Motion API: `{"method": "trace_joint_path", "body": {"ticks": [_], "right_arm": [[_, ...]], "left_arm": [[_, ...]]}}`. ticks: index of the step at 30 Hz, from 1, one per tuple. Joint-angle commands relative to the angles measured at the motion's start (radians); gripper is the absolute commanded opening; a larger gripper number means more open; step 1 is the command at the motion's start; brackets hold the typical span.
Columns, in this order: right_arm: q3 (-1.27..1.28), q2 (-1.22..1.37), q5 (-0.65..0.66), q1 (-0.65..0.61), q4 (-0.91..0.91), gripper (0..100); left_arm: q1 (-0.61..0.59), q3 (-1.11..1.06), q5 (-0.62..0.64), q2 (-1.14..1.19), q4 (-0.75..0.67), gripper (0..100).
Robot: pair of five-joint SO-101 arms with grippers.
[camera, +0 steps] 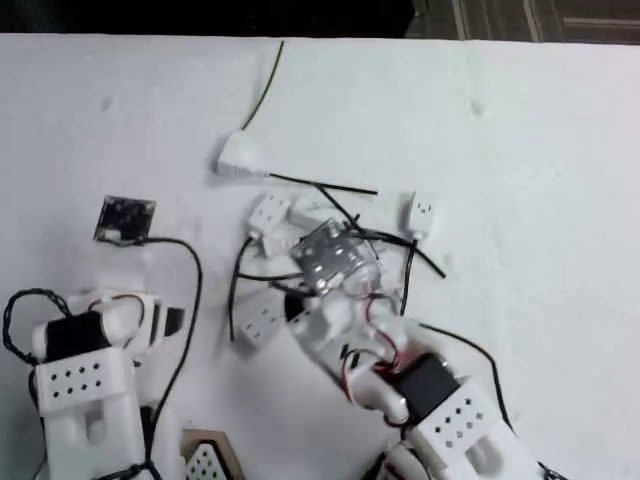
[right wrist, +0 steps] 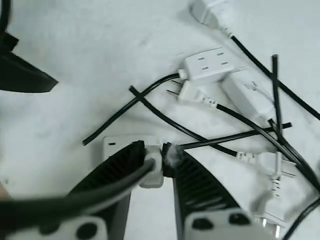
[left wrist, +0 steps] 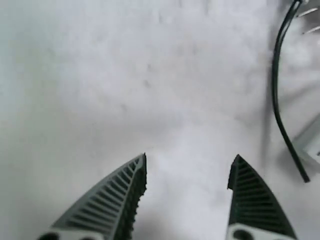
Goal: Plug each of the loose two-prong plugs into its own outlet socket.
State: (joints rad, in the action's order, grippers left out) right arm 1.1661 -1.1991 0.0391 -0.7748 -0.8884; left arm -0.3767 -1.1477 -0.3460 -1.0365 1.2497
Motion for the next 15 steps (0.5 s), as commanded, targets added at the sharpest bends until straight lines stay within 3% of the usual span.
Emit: {"method": "trace_joint_path", "body": {"ticks": [1,7,15], "right_arm": [[0.055,-0.008,-0.021,-0.065,0.113,1.7],[0.204,-0.008,-0.018,-0.108,0.358,1.7],[0.17,0.131,-0.02,-0.168,0.398,1.6]], "left_arm": [[-0.025,-0.04,0.005,-0.024,-0.055,27],[-0.025,-0.074,0.005,-0.024,-0.084,27],[-0.027,-0.075,0.005,-0.024,-0.086,27]]}}
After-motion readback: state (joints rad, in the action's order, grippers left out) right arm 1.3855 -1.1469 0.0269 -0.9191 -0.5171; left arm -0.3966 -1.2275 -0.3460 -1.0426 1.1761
